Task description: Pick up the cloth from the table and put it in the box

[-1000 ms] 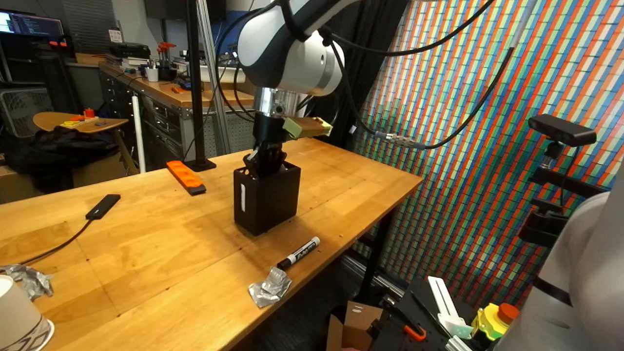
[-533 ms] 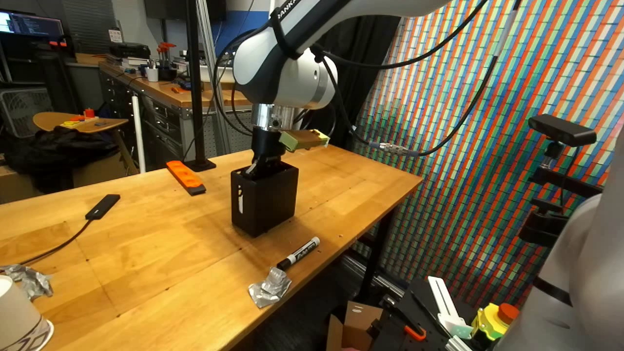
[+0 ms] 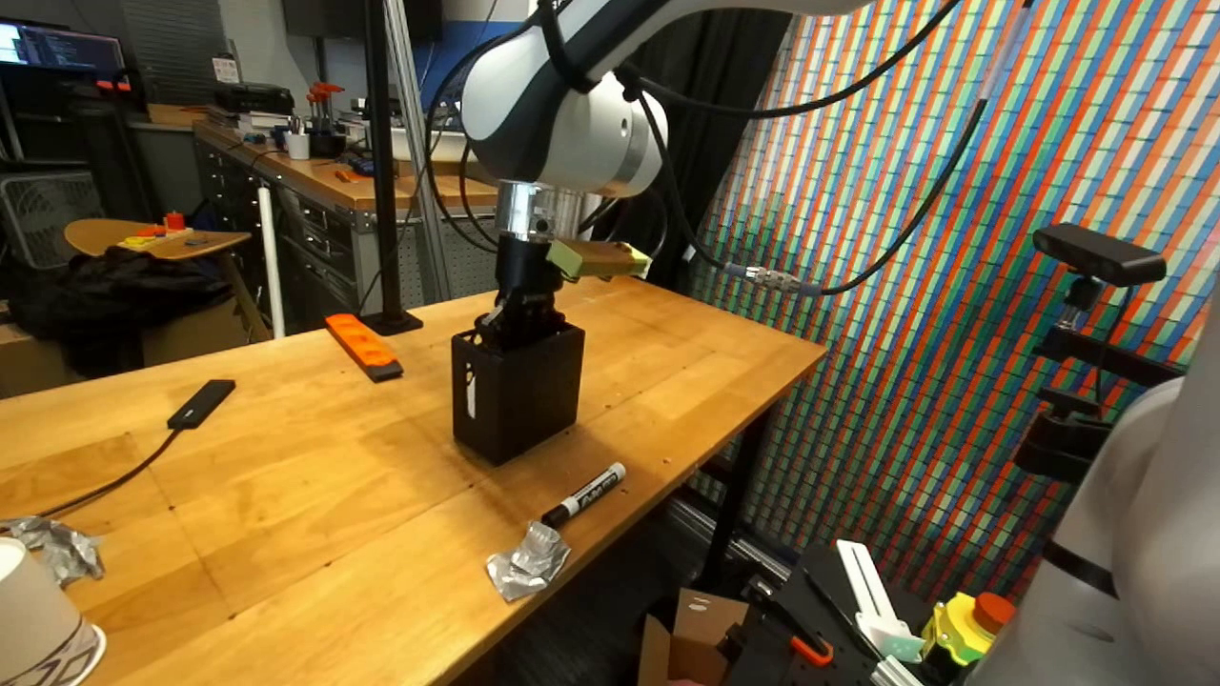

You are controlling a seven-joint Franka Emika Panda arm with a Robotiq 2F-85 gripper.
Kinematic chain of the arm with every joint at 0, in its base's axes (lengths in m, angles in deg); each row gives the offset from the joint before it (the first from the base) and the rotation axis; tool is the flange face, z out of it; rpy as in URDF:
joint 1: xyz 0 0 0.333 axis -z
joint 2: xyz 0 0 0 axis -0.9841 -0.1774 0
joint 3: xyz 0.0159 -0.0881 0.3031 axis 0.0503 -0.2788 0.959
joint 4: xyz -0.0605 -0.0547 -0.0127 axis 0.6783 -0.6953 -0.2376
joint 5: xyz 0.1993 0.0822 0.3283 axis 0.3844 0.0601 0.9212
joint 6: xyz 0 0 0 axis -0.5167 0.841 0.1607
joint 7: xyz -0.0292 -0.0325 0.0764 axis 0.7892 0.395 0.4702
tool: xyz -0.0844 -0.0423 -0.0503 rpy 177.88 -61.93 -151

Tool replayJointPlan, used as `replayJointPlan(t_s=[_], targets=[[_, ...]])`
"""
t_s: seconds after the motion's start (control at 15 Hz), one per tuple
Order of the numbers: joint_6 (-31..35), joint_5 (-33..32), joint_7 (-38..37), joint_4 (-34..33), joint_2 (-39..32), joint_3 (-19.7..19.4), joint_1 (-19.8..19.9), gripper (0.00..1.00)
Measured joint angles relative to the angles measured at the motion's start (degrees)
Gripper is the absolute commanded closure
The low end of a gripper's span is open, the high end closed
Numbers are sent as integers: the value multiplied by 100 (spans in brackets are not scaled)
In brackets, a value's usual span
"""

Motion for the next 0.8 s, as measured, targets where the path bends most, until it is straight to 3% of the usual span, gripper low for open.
replayJointPlan(t_s=[0.8], targets=[[-221, 67, -554, 16, 1266, -338, 220, 100]])
